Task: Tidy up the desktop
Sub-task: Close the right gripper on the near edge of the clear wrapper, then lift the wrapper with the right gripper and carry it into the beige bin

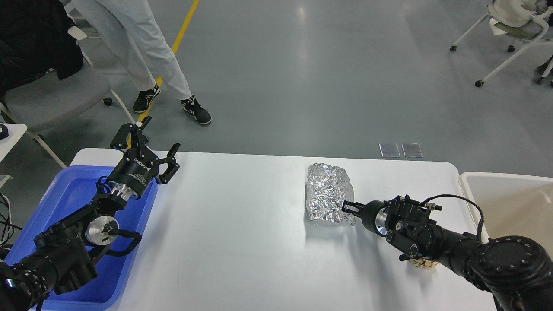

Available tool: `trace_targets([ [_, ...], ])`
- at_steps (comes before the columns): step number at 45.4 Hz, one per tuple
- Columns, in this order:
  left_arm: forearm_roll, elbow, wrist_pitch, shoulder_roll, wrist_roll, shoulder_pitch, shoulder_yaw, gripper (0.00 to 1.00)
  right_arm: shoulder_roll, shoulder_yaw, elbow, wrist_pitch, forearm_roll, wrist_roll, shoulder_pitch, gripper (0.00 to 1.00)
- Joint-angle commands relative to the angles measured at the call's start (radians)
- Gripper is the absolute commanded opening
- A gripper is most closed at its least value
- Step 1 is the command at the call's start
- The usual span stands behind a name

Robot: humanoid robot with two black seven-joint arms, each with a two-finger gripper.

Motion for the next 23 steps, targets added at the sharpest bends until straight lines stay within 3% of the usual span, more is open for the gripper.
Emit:
trace_targets([
  [1, 0.0, 0.0, 0.0, 0.0, 0.0, 0.0, 0.0, 1.0, 0.0, 0.06, 0.016, 0.008, 0.026, 0.012, 0.001, 0.0],
  [8, 0.0, 0.0, 0.0, 0.0, 0.0, 0.0, 0.0, 1.0, 0.0, 0.155, 0.071, 0.028, 0.043, 0.035, 0.012, 0.0],
  [18, 0.0, 0.0, 0.0, 0.0, 0.0, 0.0, 0.0, 1.0, -0.001, 0.308, 0.313, 0.088, 0.072, 0.046, 0.053, 0.0],
  [23, 0.001, 0.0, 0.0, 0.0, 0.0, 0.0, 0.0, 1.0, -0.118, 0.354, 0.421, 0.114, 0.104, 0.04, 0.097, 0.0],
])
